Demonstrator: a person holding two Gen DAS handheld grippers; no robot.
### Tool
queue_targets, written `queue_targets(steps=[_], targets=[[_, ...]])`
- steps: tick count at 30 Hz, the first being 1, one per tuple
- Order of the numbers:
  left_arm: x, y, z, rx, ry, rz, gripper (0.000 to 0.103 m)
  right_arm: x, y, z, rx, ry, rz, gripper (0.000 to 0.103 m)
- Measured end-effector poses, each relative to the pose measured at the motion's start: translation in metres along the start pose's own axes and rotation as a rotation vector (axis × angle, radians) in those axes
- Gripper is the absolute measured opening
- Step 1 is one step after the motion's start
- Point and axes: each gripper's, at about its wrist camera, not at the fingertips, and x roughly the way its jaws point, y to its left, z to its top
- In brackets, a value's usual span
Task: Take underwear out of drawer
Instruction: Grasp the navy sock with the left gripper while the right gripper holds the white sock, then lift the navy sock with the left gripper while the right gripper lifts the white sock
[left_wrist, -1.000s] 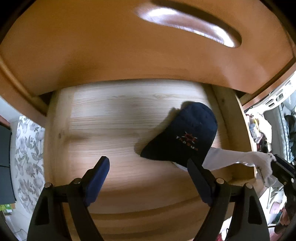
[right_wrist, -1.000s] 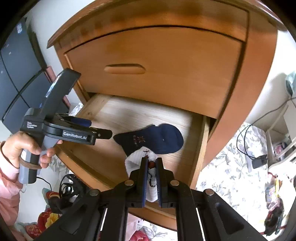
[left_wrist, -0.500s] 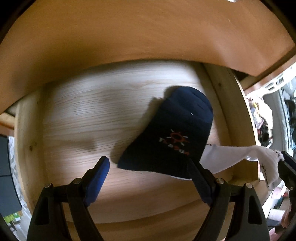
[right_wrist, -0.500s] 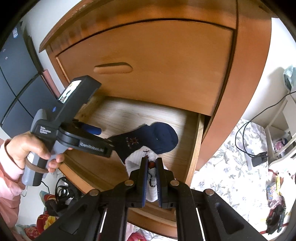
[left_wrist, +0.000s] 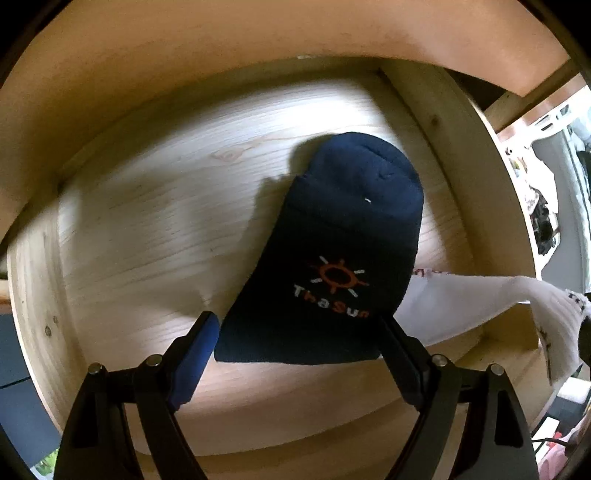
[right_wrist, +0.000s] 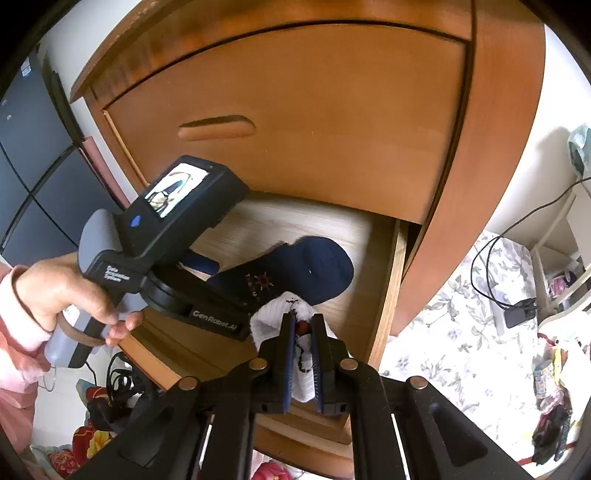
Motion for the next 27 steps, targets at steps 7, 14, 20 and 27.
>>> queue_targets(steps=[7, 14, 20, 27], targets=[[-0.002, 0.012, 0.003, -0.020, -0.007, -0.063, 0.059, 0.002, -0.005, 0.000, 0.010, 0.007, -0.004, 0.009], [-0.006, 0.036, 0.005, -0.111, -0.028, -0.175, 0.031, 0.011, -0.011, -0.004, 0.024, 0.028, -0.016, 0.009], [-0.013, 0.042, -0.009, -0.152, -0.066, -0.216, 0.025, 0.016, -0.019, -0.006, 0.045, 0.039, -0.032, 0.009], [-0.031, 0.074, -0.028, -0.199, -0.119, -0.240, 0.024, 0.016, -0.034, -0.008, 0.079, 0.043, -0.077, 0.009]])
